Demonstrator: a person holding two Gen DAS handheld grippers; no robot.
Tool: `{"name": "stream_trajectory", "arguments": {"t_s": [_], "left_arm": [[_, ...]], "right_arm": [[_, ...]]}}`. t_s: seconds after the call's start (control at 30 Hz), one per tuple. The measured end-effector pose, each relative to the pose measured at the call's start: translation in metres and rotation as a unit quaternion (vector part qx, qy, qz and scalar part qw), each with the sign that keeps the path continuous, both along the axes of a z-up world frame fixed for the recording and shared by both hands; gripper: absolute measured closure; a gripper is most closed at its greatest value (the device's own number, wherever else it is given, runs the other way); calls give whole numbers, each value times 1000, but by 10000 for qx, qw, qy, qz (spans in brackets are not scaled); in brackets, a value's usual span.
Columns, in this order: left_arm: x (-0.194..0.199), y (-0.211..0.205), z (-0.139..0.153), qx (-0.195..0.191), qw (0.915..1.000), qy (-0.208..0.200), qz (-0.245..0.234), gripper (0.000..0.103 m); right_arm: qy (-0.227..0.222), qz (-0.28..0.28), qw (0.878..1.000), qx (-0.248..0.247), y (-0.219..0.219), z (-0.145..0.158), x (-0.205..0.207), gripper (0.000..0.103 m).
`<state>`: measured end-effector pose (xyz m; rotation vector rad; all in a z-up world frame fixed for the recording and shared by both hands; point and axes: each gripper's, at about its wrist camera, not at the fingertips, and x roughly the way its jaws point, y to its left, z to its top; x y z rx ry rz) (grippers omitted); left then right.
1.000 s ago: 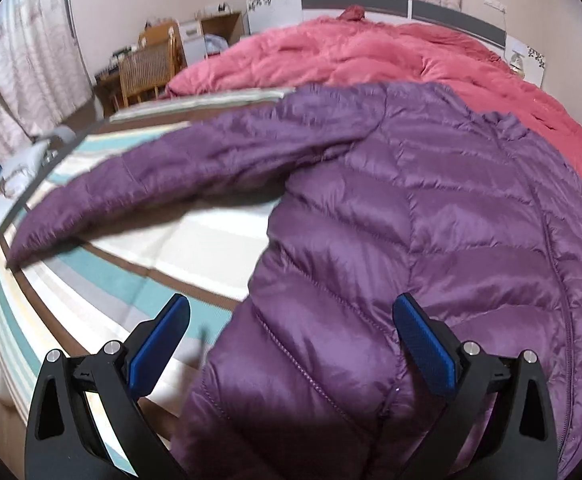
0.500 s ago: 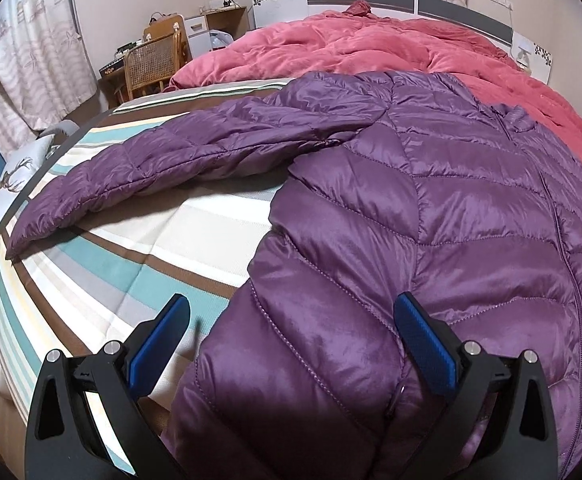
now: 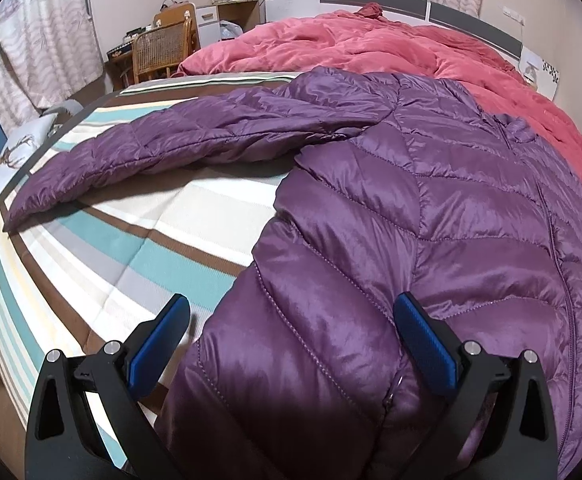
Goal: Fold large clothes
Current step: 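Lift the sleeve with the right gripper and fold it across the jacket front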
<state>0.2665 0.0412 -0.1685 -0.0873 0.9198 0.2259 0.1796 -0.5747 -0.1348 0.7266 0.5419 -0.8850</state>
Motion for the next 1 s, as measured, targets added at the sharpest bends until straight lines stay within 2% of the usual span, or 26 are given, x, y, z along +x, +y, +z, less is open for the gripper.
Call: {"name": "stream_trajectory", "arguments": {"t_s": [0.17,0.27,0.37,0.47,0.6,0.67,0.73,0.83,0.87,1.0], "left_arm": [[8,3,4,-88,9999,84,-65,2],[14,9,8,-77,10000,30,-10,2],[20,19,4,-215,9997,80,115,2],[21,26,-6,-513,9985,156,127,2],[22,22,-7,-417,9990,125,138,2],[23,20,-8,-412,9990,126,136,2],[23,21,-9,-441,9989,112,137,2],[20,21,-9,-463,9988,97,137,2],[20,22,-9,-464,9988,96,136,2],[19,22,-9,-458,9988,94,139,2]], "right_arm": [[223,163,9972,-700,22,28,6,97],[387,531,9904,-1214,45,49,24,97],[596,1048,9746,-1890,80,66,44,97],[761,1641,9500,-2544,127,77,64,97],[1008,2418,9066,-3308,198,77,90,97],[1064,2726,8876,-3558,229,75,99,97],[1121,3113,8632,-3813,267,69,110,97],[1283,3636,8194,-4241,321,56,123,97],[1361,3866,7989,-4402,342,48,126,97],[1501,4458,7406,-4798,394,23,128,97]]}}
